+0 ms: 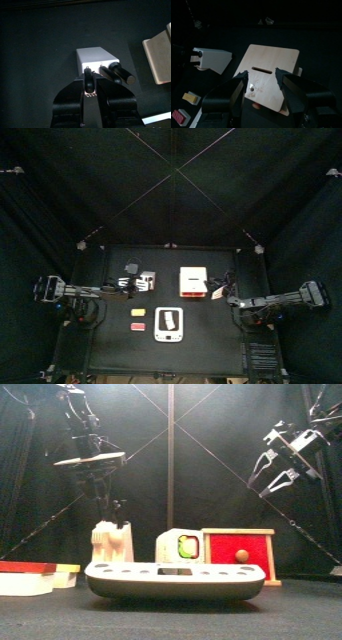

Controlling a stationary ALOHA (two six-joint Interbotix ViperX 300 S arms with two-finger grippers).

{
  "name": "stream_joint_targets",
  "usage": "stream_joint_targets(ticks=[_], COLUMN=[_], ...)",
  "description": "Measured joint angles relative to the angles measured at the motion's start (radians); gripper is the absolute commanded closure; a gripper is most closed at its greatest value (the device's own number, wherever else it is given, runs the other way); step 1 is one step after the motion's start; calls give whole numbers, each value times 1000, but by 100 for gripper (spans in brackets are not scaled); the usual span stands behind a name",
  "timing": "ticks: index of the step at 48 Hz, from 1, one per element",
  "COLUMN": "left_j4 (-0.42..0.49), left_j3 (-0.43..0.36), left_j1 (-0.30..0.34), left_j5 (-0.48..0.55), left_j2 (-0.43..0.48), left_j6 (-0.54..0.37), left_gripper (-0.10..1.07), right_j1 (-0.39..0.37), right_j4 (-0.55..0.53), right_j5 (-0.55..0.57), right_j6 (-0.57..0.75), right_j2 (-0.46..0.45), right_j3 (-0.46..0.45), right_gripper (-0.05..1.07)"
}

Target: Grab cleaver with other hand

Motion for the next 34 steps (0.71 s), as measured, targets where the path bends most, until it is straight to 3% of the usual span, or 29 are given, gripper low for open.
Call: stream_joint_targets(ticks=[16,34], left_j4=[3,15], left_j3=[0,0], left_j1=[-18,-80], left_j5=[9,101], left_j2=[-48,-153], left_j6=[0,8], left_gripper=[47,47], right_j1=[2,2], right_j4=[2,2], right_j5=[-2,-3], right_j6=[0,-2], right_j2=[0,0], right_j3=[3,3], right_gripper=[19,19])
